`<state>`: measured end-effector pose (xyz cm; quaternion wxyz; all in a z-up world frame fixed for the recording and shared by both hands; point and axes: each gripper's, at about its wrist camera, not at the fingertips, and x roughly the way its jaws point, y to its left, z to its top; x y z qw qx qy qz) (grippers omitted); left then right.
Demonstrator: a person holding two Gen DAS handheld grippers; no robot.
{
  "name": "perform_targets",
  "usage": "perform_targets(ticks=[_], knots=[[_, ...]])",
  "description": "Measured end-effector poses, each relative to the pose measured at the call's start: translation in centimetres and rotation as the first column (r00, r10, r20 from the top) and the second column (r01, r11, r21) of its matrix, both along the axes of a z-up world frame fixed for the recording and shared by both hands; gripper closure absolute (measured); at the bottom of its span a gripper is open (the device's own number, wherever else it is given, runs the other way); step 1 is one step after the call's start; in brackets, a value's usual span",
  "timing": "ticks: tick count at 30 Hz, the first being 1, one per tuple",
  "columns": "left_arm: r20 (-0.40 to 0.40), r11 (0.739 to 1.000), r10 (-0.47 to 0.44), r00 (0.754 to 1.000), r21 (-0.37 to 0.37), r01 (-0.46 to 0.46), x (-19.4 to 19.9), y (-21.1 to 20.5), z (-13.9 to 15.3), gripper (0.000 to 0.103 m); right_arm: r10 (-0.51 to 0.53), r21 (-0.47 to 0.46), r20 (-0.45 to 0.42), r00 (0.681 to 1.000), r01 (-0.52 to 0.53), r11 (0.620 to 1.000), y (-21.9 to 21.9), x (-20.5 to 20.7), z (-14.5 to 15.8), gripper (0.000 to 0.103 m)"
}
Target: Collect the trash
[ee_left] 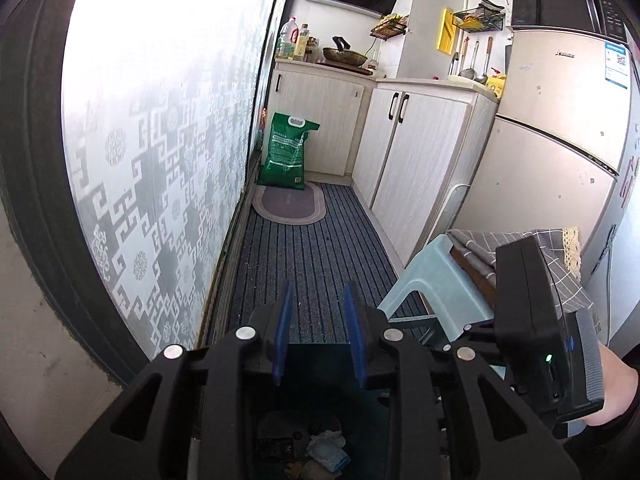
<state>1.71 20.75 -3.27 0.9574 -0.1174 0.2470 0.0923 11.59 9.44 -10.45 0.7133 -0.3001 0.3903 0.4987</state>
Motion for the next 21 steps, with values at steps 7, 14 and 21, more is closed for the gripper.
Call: perform_targets(ticks=[7,14,21], knots=[[0.001,0.998,-0.003,1.0,0.066,0.003,-0.6,-2.1,2.3,0.065,-0.101,0.192,0.036,0.994,0.092,0.977,-4.4,0.3,5.7,0.066],[0.002,0.998,-0.035,0.999,0.05,0.035,-2.0,-4.0,3.9,0.053,-0.223,0.346,0.066,0.973,0.187,0.92,-12.4,0.6,11.4,0.064],[0.027,0.997,-0.035,0.999,0.071,0.033,-4.0,-7.7,4.6,0.031,-0.286,0.447,0.075,0.955,0.224,0.866,-20.7,-1.0,13.9,0.027]])
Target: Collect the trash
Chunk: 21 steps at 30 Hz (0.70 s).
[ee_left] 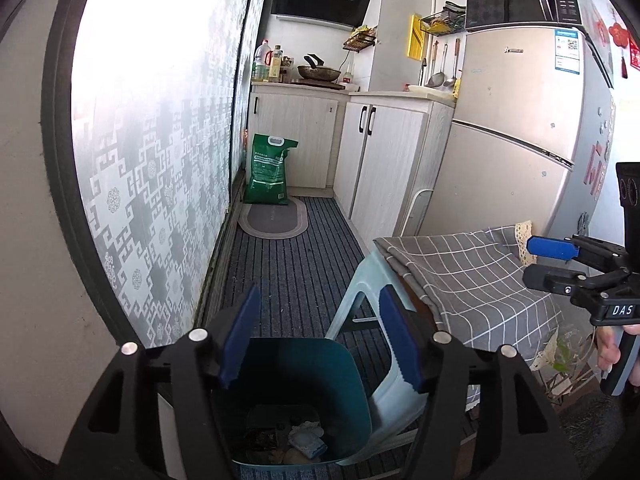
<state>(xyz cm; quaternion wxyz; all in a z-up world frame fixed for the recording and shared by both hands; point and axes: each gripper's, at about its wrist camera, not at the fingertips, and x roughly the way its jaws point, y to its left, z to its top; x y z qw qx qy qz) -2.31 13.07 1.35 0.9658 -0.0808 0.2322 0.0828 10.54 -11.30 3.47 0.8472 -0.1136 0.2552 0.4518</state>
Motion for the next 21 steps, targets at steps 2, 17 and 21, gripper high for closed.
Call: perform_targets(ticks=[2,17,21], knots=[[-0.006,1.0,-0.003,1.0,0.024,0.003,-0.3,-1.2,0.0,0.023,-0.014,0.019,-0.014,1.0,0.014,1.0,-1.8,-0.4,-0.2,0.022],[-0.055,0.993,0.054,0.997,0.104,-0.048,-1.7,-3.9,-2.3,0.005,-0.057,0.079,-0.021,0.998,0.058,0.995,-11.7,-2.5,-3.6,0.003],[-0.046,0.993,0.072,0.996,0.092,-0.068,-2.0,-3.9,-2.3,0.005,-0.062,0.065,-0.037,0.997,0.065,0.996,-11.6,-2.1,-4.3,0.003]])
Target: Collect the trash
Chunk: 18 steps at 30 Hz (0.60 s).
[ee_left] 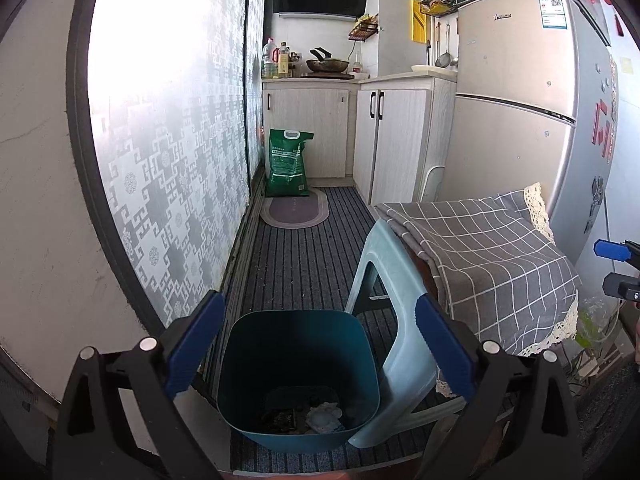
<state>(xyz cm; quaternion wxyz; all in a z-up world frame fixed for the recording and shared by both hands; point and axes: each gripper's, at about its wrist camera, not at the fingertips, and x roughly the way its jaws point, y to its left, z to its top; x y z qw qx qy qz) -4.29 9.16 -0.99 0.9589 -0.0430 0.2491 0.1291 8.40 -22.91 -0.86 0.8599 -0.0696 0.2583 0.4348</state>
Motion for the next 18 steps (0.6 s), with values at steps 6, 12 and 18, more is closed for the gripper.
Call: perform_targets(ticks=[6,12,18], knots=[[-0.019,1.0,-0.007,1.0,0.029,0.007,0.24,-0.68,-0.26,0.004,0.022,0.015,0.014,1.0,-0.022,1.0,-0.01,-0.55,0.3,0.003],[-0.04,1.0,0.016,0.999,0.025,-0.015,0.52,-0.87,-0.58,0.004,-0.016,0.016,-0.026,1.0,0.016,1.0,-0.4,0.12,-0.04,0.003],[-0.069,0.999,0.047,0.997,0.008,-0.046,0.81,-0.45,-0.95,0.004,-0.007,0.001,-0.028,1.0,0.007,1.0,-0.04,-0.02,-0.16,0.003]])
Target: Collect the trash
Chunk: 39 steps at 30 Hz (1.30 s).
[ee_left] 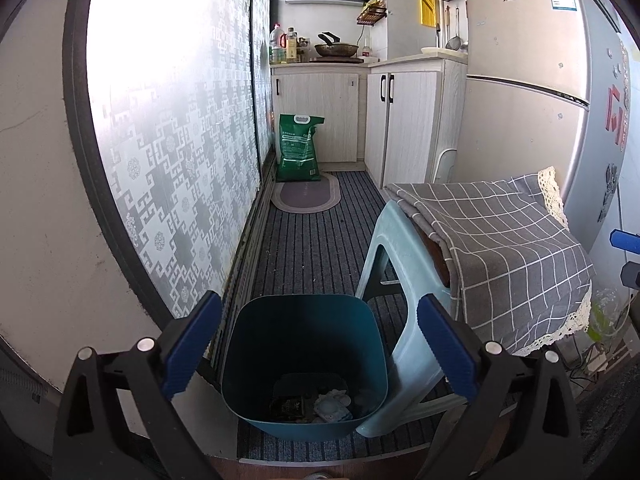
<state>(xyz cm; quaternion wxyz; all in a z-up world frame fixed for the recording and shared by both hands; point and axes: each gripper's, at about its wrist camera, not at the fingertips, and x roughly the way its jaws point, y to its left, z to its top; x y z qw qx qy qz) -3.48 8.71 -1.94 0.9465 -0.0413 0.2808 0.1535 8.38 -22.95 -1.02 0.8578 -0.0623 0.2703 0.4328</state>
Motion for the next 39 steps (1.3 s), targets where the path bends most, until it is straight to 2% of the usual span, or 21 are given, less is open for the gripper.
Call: perform_targets(ticks=[4,39], knots=[[0.001,1.0,0.006,1.0,-0.017,-0.006,-0.04,0.31,-0.05,0.004,0.006,-0.011,0.003,1.0,-0.006,1.0,0.3,-0.12,-0.04,0.003],[0.009,1.0,0.004,1.0,-0.016,-0.004,-0.16,0.0,0.14,0.003,0.005,-0.026,0.0,1.0,-0.005,1.0,0.68,-0.2,-0.13,0.003]])
